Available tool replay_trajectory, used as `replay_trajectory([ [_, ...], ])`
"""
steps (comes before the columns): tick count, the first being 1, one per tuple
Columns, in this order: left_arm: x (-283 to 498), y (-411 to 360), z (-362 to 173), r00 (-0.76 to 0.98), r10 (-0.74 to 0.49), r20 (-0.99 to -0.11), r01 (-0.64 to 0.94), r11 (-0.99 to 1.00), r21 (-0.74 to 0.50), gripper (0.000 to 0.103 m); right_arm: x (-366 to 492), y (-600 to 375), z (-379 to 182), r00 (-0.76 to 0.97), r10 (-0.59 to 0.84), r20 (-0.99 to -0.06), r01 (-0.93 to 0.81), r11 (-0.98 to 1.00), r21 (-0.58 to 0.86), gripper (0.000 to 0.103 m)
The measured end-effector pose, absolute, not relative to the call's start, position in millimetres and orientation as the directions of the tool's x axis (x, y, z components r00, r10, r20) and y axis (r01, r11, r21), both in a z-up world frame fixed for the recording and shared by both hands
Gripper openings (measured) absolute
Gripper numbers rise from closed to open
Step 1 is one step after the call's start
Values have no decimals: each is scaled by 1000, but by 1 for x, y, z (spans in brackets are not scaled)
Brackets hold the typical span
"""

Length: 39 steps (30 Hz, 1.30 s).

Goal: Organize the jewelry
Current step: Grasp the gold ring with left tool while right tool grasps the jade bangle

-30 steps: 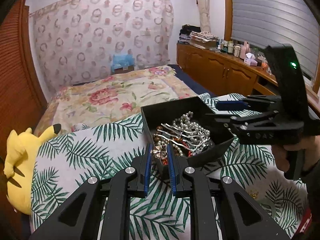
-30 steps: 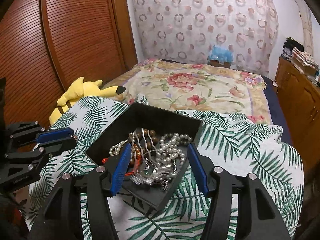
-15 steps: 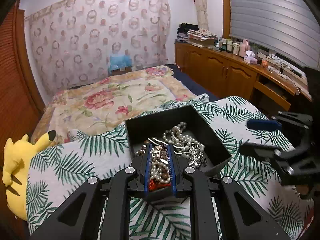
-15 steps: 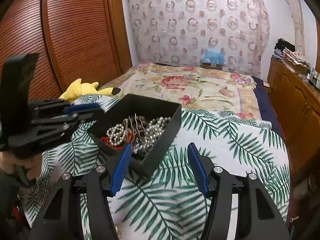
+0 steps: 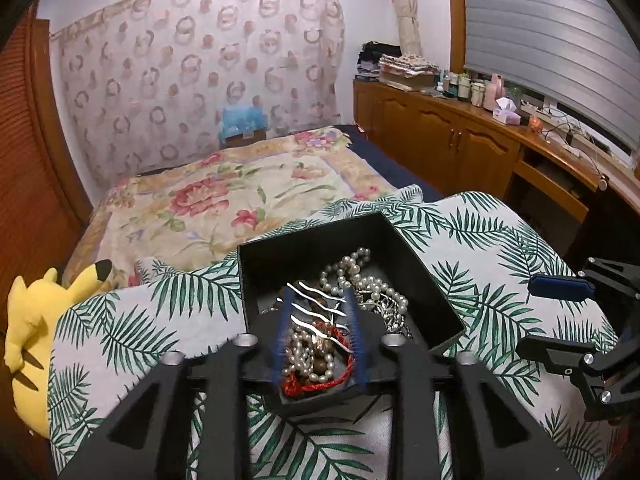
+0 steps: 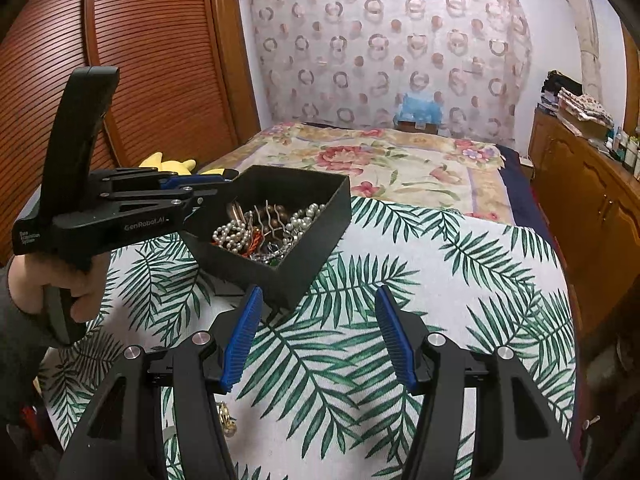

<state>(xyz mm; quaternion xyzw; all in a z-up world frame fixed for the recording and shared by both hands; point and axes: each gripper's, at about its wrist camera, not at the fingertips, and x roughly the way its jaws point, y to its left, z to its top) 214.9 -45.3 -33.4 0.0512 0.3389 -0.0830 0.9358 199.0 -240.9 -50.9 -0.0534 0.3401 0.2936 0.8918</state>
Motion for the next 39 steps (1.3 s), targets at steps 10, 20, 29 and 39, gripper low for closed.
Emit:
replay_trajectory([
  [10,172,-38,-38,767,-139,-627,202,979,30,83,162,-243,-56,597,492,-634,-567,818,100,61],
  [20,127,-36,-59,725,-189,-662,242,970,-11,90,110,-230,-75,546,490,-680,-621,781,65,61],
  [29,104,-32,-79,690,-198,-696,249,968,-28,90,86,-220,-95,498,477,-724,-646,761,57,71],
  [39,102,-36,-100,628,-191,-754,272,962,-16,94,76,-204,-102,470,449,-760,-680,733,12,81],
])
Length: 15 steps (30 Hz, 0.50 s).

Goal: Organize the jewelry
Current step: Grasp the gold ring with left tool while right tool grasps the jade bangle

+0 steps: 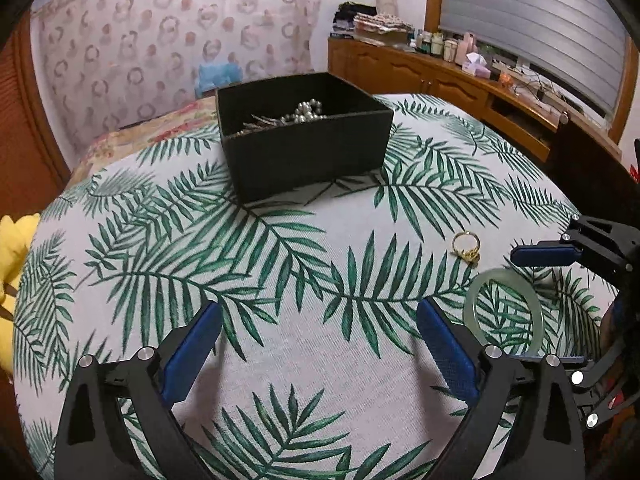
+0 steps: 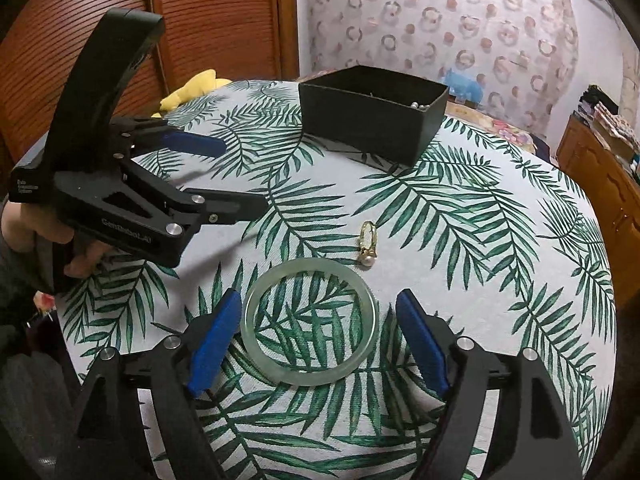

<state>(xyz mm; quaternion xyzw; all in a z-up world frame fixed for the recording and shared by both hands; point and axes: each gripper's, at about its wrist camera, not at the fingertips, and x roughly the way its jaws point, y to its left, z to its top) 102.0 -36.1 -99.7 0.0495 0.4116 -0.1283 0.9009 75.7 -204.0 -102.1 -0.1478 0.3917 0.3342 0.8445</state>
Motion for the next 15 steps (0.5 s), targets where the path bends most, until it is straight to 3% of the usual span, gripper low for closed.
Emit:
replay_trajectory([
  [8,104,-39,-104,613,-190,-767,278,960,-15,94,71,-199,-107,464,423,-779,-694,720,-22,81],
  [10,103,-38,-103,613,-197,-765,282,959,-21,94,71,-201,-106,467,424,-776,-693,720,-23,74],
  [15,103,-45,-100,605,-229,-763,308,950,-41,94,69,-218,-104,475,432,-766,-678,735,-5,74],
])
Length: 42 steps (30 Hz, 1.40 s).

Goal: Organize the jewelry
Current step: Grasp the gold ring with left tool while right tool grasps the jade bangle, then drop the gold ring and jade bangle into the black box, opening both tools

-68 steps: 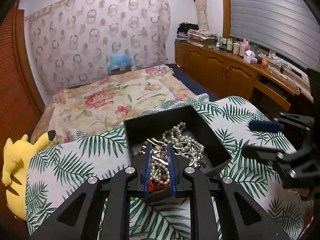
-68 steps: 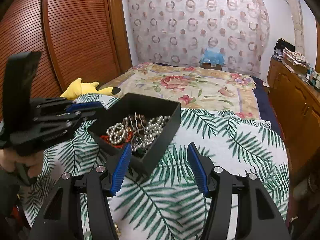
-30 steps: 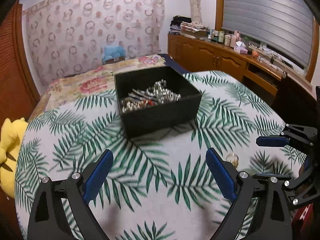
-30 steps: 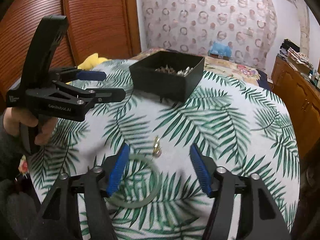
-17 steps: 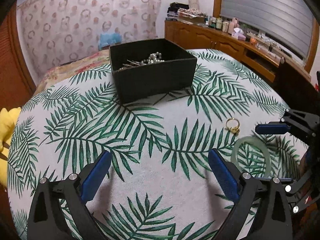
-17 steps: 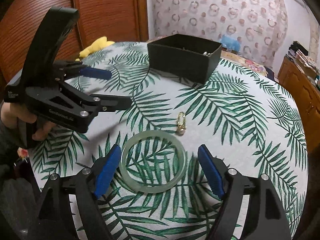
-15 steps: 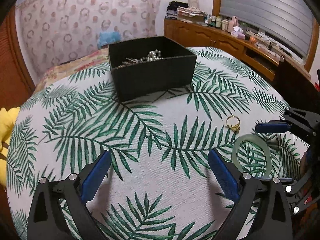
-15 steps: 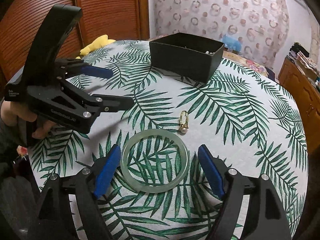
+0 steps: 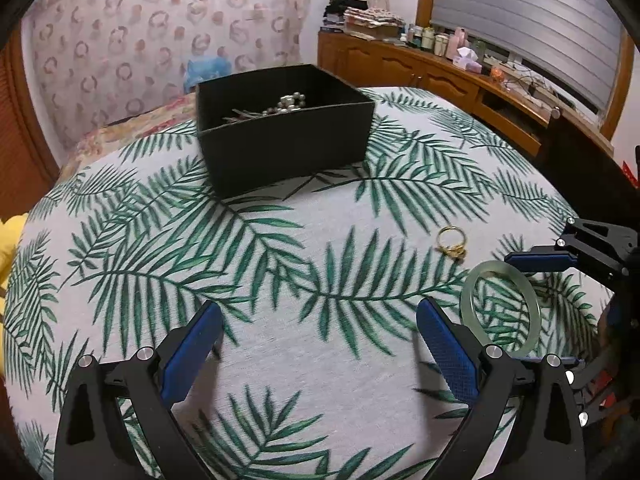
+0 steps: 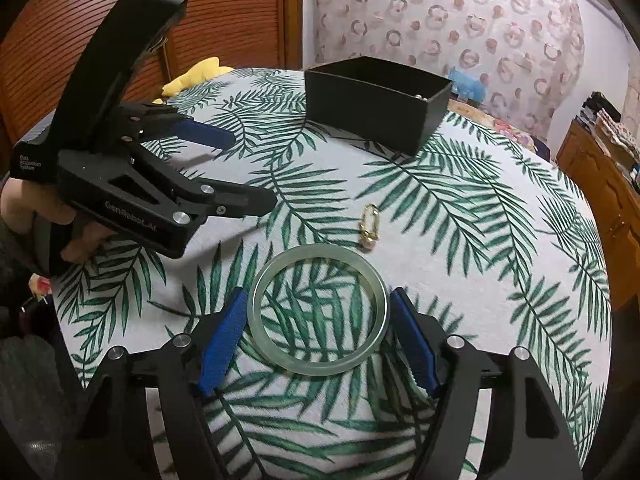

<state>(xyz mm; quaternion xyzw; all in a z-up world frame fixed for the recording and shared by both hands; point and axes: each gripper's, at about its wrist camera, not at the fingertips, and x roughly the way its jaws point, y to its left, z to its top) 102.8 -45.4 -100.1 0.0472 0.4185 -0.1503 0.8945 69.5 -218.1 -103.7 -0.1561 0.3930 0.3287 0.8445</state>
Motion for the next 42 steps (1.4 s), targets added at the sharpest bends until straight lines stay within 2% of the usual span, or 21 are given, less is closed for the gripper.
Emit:
replay_trajectory([
  [10,106,-84,-86,606,-315,-730,407,912,-56,94,72,-261,-95,537,411,-737,-603,798,5,74],
  [12,107,-91,-84,603,-330,-726,424,904,-58,91,74,-269,-95,550,402,-732,-587,810,4,74],
  [14,109,-96,-85,596,-339,-728,437,898,-61,78,76,-273,-95,556,396,-730,-577,816,3,74],
  [18,113,-109,-90,580,-344,-738,452,890,-59,67,78,-282,-99,561,392,-730,-565,825,9,75],
  [19,114,-112,-91,576,-342,-742,454,889,-57,62,78,-284,-99,559,395,-729,-562,827,17,75],
  [27,119,-129,-97,557,-346,-755,473,879,-54,43,79,-287,-98,564,422,-709,-562,826,45,75],
  [28,120,-130,-98,560,-338,-757,471,881,-45,38,79,-288,-98,564,424,-708,-562,826,47,75],
  [29,121,-131,-99,566,-322,-759,465,885,-30,25,80,-288,-98,563,426,-708,-561,826,50,75],
  [30,121,-132,-99,569,-312,-761,462,887,-18,21,79,-288,-98,563,424,-710,-561,826,48,75],
  [32,120,-133,-98,575,-322,-752,468,884,-21,19,80,-289,-98,560,428,-710,-561,826,55,75],
  [42,128,-105,-80,614,-339,-713,418,906,-71,19,99,-279,-86,564,422,-709,-580,815,24,75],
])
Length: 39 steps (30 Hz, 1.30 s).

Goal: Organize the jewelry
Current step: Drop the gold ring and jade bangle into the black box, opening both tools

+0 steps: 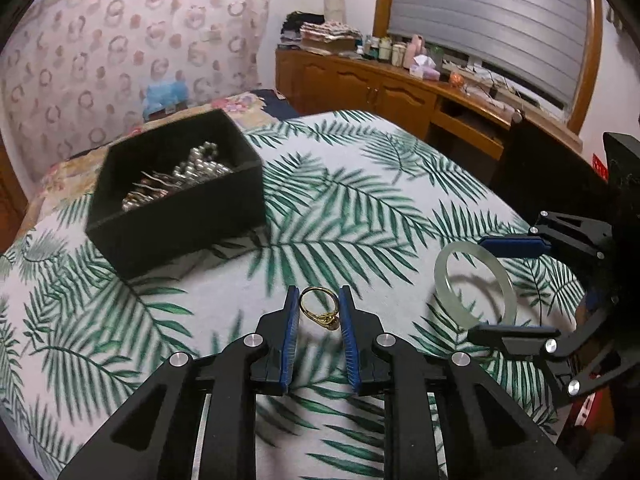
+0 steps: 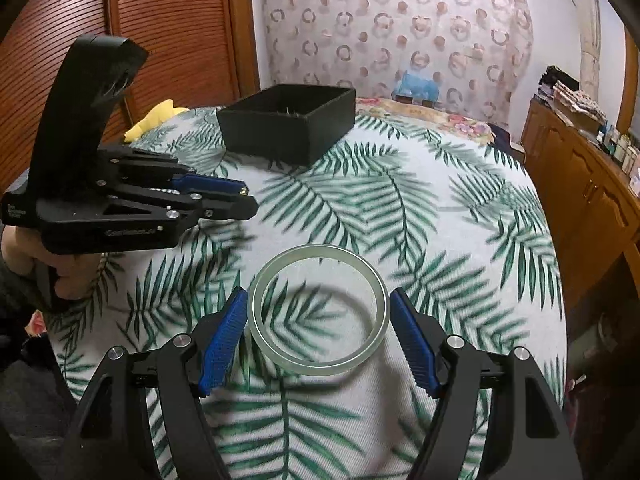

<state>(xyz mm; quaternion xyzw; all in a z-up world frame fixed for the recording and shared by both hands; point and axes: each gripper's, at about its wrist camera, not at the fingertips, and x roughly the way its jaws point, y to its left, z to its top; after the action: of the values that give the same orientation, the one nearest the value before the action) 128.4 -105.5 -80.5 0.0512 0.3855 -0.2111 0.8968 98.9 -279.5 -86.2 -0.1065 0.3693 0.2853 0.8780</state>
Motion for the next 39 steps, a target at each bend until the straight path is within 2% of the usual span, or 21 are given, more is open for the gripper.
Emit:
replay_trajectory([
  [13,175,-58,-40,686,-312,-657,353,933,-75,19,170,-247,-57,572,442,-691,-616,788,-6,75],
  [30,224,-21,-37,718,-257,-647,267,960,-86,21,233,-215,-35,576,451,-682,-647,761,-43,75],
  [36,223,-6,-36,740,-205,-641,209,975,-70,58,250,-195,-32,567,473,-675,-665,746,-36,75],
  [38,223,1,-36,747,-191,-637,182,980,-81,81,254,-188,-33,571,471,-673,-668,743,-46,75],
  [39,221,6,-36,754,-180,-632,163,983,-86,84,257,-184,-33,570,472,-672,-670,741,-49,75],
])
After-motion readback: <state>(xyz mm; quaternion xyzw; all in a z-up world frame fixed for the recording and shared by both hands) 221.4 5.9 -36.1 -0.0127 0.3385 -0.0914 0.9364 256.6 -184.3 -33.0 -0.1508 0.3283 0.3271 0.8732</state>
